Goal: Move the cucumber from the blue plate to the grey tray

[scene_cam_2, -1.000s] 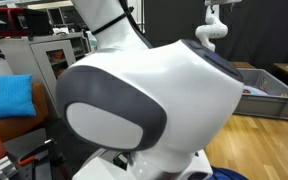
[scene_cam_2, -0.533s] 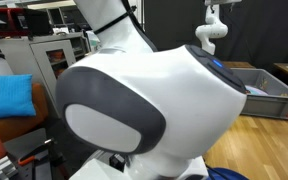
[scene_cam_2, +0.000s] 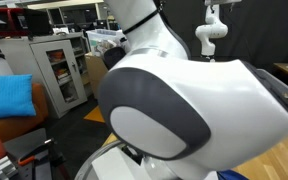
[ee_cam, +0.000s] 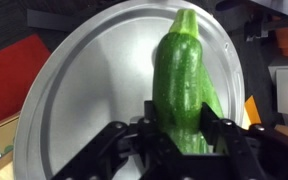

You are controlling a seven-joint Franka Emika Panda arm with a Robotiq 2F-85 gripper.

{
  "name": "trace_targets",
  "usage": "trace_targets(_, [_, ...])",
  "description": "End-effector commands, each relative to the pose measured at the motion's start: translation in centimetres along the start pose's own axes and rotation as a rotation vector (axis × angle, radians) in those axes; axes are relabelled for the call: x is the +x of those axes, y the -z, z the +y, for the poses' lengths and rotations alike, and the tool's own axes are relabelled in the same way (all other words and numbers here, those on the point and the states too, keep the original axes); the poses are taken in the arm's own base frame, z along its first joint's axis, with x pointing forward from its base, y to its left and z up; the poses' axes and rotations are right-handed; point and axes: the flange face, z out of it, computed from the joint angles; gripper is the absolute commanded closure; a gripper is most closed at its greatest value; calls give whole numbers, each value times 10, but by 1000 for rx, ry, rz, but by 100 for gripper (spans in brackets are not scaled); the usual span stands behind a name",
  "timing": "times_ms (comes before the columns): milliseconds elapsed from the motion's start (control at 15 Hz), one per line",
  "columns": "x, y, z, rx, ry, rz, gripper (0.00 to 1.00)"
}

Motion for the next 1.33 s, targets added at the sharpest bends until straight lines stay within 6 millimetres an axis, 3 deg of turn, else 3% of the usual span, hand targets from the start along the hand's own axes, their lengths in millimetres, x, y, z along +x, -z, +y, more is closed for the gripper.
trace_targets(0, [15,0,17,43,-163,34,79])
trace_targets(467, [26,-9,38,-32,-354,42,79])
trace_targets(533, [26,-8,38,-54,-360,40,72])
trace_targets(600, [25,-7,38,-70,-360,39,29])
trace_targets(667, [24,-5,37,-87,-352,31,28])
trace_targets(933, [18,5,27,-119,-279,-30,2])
trace_targets(1267, [13,30,6,-203,-207,-30,0])
